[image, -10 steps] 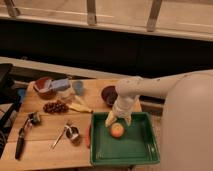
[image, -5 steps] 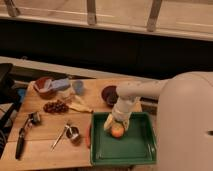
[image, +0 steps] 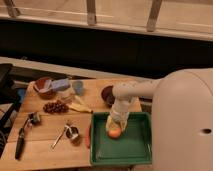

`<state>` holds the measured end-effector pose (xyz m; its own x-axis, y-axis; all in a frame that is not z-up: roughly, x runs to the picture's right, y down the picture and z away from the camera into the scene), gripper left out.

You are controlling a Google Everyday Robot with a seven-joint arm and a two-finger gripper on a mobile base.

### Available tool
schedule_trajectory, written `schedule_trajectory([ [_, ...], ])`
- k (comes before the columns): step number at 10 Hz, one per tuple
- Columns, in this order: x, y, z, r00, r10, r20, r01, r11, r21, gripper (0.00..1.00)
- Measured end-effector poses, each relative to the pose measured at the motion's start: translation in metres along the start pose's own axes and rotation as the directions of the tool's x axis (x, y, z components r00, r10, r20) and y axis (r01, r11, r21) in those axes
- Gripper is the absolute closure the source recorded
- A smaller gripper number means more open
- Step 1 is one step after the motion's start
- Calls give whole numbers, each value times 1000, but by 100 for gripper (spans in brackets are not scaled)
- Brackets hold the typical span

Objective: Place apple in plastic cup

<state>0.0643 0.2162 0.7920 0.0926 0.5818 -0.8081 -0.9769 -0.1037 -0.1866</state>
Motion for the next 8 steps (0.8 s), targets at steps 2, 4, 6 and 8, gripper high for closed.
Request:
schedule_trajectory([
  [2, -1, -1, -10, 999, 0, 41, -1, 1000, 14, 100],
  [4, 0, -1, -35, 995, -9, 99, 5, 999, 39, 100],
  [6, 1, 4, -81, 982, -29, 186, 16, 997, 69, 100],
  [8, -4, 10, -131, 959, -58, 279, 28, 994, 110, 100],
])
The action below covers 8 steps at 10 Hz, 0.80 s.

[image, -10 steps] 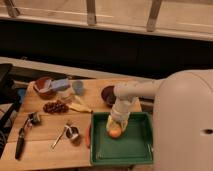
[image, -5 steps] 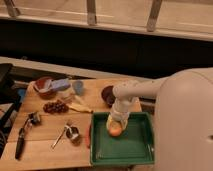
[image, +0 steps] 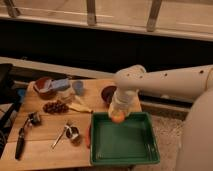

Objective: Place apple in plastic cup

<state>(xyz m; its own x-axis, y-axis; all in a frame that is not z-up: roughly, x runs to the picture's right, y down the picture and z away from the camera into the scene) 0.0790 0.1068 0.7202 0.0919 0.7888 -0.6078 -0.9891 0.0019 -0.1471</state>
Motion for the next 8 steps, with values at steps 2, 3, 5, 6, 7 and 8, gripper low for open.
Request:
schedule_trajectory([
  [2, -31, 1, -40, 995, -18, 97, 17, 1000, 14, 100],
  [3, -53, 5, -59, 987, -35, 155, 33, 999, 17, 100],
  [5, -84, 34, -76, 969, -84, 231, 84, 996, 11, 100],
  [6, -91, 44, -79, 964, -96, 250, 97, 995, 7, 100],
  [7, -91, 42, -79, 963, -94, 251, 95, 995, 11, 100],
  [8, -91, 40, -79, 963, -92, 252, 92, 996, 13, 100],
])
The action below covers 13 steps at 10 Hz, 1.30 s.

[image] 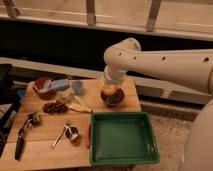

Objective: Place apple in plastic cup

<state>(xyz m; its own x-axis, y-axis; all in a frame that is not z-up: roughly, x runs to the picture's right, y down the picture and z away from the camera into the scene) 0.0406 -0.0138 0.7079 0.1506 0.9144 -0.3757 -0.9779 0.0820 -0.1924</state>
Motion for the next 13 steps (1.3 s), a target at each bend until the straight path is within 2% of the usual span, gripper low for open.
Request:
schedule_trajectory([
  [2, 1, 2, 1, 1000, 0, -2, 0, 1000, -5, 100],
  [4, -2, -3, 11, 1000, 10, 1, -10, 1000, -28, 100],
  [8, -41, 23, 29, 999, -32, 25, 35, 994, -107, 100],
  [10, -70, 45, 32, 996, -65, 59, 73, 985, -153, 100],
  [13, -97, 74, 31, 989, -105, 100, 126, 962, -241, 100],
])
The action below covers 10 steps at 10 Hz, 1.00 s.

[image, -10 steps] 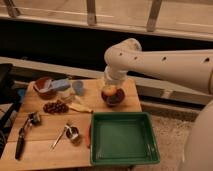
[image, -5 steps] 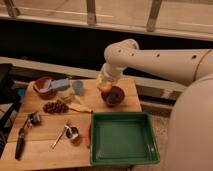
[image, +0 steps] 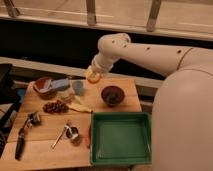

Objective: Place apple in plastic cup

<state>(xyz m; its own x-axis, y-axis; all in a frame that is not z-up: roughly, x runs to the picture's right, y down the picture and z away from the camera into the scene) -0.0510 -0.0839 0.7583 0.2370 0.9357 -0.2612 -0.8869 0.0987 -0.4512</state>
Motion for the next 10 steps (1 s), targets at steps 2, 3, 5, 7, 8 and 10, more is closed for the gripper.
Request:
schedule_trajectory([
  [2, -10, 17, 4, 1000, -24, 11, 25, 998, -62, 100],
  [3, -10, 17, 4, 1000, -24, 11, 25, 998, -64, 100],
  [5, -10, 17, 4, 1000, -24, 11, 25, 998, -64, 100],
  [7, -7, 17, 6, 1000, -28, 6, 28, 998, -51, 100],
  [8, -4, 16, 12, 1000, -29, 3, 29, 998, -48, 100],
  [10, -7, 19, 20, 999, -36, 3, 36, 998, -54, 100],
])
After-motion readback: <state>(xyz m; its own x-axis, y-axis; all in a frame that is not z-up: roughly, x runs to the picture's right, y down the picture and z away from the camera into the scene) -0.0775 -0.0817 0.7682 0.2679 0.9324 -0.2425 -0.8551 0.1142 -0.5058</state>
